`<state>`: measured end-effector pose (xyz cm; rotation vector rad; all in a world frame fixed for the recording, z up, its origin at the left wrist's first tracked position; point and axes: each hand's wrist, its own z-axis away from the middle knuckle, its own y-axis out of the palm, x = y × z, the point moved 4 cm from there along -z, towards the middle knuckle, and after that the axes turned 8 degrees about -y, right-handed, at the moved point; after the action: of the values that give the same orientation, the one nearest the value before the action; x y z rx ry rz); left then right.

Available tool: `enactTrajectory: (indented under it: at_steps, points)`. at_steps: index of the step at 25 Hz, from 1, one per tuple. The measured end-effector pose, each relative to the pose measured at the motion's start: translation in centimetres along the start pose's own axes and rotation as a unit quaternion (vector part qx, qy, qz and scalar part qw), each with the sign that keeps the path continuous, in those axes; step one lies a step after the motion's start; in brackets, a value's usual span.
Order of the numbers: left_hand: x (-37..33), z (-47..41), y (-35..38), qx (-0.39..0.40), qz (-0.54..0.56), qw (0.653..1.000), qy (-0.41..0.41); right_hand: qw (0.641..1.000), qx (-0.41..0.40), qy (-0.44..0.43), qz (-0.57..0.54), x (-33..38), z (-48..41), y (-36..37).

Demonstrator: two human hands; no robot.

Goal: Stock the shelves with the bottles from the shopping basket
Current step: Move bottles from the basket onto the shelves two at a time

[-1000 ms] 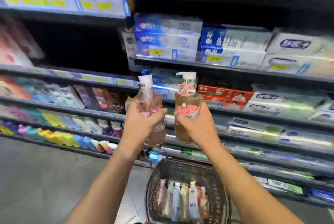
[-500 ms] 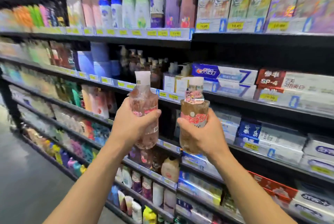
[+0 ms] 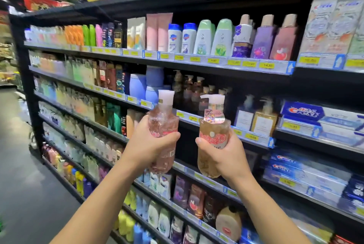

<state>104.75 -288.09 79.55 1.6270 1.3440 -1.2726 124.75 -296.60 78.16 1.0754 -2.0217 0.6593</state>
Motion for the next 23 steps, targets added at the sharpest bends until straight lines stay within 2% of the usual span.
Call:
enactTrajectory:
  at_steps: [6, 10, 18, 23]
  points:
    - [0.8, -5.9, -7.4, 0.025, 0.014, 0.999, 0.016, 1.000, -0.007, -0.006, -0.002, -1.2, -3.9, 9.6]
    - [2.4, -10.7, -9.7, 0.035, 0.014, 0.999, 0.019, 1.000, -0.021, -0.007, 0.004, -2.6, -7.3, 13.0]
    - [5.4, -21.2, -9.3, 0.054, 0.012, 0.998, 0.039, 0.999, -0.032, -0.014, 0.035, -8.6, -15.1, 16.1]
    - [7.0, -28.3, -7.4, 0.069, -0.006, 0.995, 0.067, 0.996, -0.067, -0.028, 0.059, -12.4, -19.8, 16.3]
